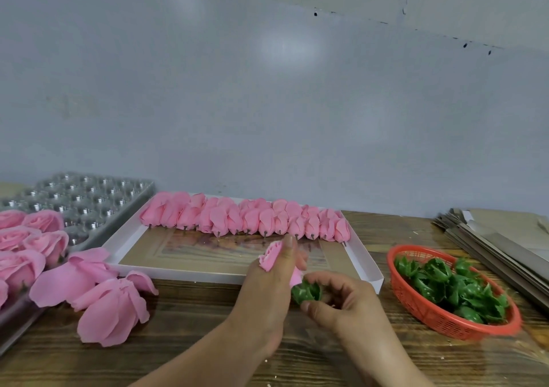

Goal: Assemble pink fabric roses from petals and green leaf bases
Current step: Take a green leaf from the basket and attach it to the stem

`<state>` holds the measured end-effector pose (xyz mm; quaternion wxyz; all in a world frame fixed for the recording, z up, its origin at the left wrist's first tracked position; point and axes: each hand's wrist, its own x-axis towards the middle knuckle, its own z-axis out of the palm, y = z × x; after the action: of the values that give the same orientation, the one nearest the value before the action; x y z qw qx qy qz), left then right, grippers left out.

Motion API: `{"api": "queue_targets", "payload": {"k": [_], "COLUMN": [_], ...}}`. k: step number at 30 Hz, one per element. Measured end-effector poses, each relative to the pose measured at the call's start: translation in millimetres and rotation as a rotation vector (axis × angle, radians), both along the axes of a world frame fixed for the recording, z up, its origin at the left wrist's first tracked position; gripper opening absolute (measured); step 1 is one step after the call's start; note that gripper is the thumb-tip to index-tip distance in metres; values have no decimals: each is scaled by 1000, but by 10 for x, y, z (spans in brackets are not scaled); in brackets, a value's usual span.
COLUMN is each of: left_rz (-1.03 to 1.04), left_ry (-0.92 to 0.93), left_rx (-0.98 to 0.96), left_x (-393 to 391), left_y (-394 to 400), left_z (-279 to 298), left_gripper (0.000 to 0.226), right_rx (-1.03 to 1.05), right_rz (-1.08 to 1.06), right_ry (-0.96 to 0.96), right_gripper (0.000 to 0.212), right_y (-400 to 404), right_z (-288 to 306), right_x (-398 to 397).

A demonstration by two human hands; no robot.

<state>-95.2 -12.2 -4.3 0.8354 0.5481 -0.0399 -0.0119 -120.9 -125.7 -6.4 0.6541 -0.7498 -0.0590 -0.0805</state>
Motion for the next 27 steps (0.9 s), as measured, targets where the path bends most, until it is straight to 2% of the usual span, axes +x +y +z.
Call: {"api": "queue_targets", "payload": {"k": [2, 4, 7, 14, 20, 24, 27], "left_rz": [6, -14, -29, -66, -15, -20, -21], "left_ry": [-39, -65, -70, -135, -144, -76, -29], "left_rx": [14, 39, 37, 45, 30, 10, -15], "left_x": [2, -15, -34, -26, -2, 22, 29], "left_y": [18, 6, -20, -33, -38, -29, -26], "left_z": [13, 0, -38, -73, -84, -85, -90], "left_gripper": [45, 45, 40, 38, 40, 42, 41], "right_rx": [-95, -140, -69, 56, 130, 366, 583], "right_rz": [0, 26, 59, 42, 102, 40, 89], "right_ry": [-27, -54, -73, -63, -79, 6, 138], "right_gripper": [31, 35, 46, 47, 51, 42, 34], "right_y": [13, 41, 95, 120, 114, 112, 89], "right_z": [15, 41, 83, 63, 54, -39, -79], "right_x": [-14, -43, -91, -106, -96, -24, 5]}}
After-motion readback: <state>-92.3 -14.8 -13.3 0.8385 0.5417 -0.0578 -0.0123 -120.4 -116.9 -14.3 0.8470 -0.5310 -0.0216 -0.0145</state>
